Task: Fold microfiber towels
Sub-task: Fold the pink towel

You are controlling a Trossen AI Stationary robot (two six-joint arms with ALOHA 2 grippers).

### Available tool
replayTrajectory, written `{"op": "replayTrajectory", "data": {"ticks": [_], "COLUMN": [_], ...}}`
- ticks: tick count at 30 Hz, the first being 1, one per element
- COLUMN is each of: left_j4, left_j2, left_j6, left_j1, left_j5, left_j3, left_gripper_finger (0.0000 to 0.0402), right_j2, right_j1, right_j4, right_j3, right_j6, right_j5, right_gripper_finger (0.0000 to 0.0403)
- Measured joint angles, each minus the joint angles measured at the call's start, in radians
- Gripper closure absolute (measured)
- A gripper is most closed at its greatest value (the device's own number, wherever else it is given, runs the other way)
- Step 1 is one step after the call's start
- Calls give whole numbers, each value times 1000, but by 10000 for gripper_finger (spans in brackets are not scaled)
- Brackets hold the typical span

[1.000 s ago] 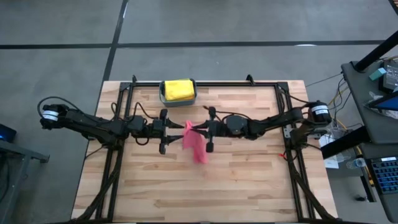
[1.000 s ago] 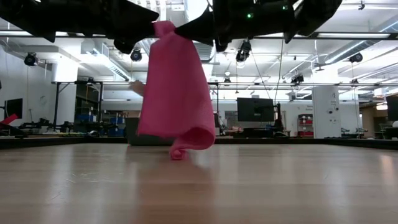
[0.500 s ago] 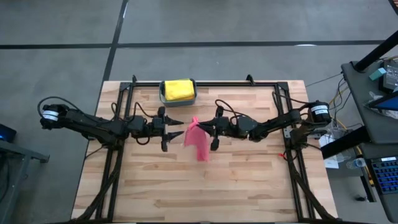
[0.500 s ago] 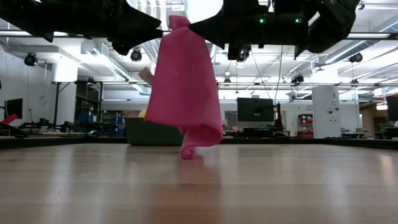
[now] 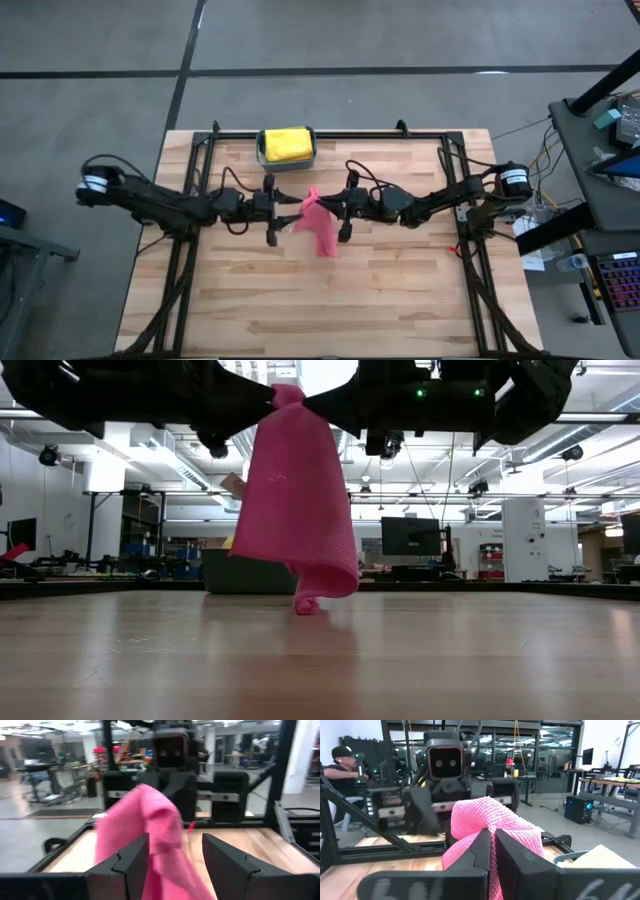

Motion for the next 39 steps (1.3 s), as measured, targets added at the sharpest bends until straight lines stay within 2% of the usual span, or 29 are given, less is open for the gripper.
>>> {"op": "replayTrajectory", "data": {"ticks": [4,9,12,18,21,24,29,35,39], "left_j4": [124,182,186,162,163,166,165,84,91], "left_j2": [91,138,132,91,75,49,-20,-177,-256], "left_j6": [7,20,39,44,44,20,18,10,-63], "left_j1": [0,0,0,0,0,-1,-2,-3,-3], "left_j5": [13,-25,-29,-31,-31,-32,-33,14,-90], "left_j3": [16,32,34,26,26,26,26,31,30], "left_gripper_finger": [233,244,280,387,397,400,401,401,401], "right_j2": [0,0,0,0,-1,-12,-59,-145,-174], "right_j1": [0,0,0,0,0,1,1,3,6], "right_j4": [-14,-15,-16,-18,-27,-66,-256,-693,-894], "right_j3": [0,0,0,0,0,9,63,219,311], "right_j6": [1,3,3,4,3,26,45,45,30], "right_j5": [0,0,0,0,-2,-3,-2,-3,-2], "right_gripper_finger": [394,394,394,394,391,367,298,225,200]}}
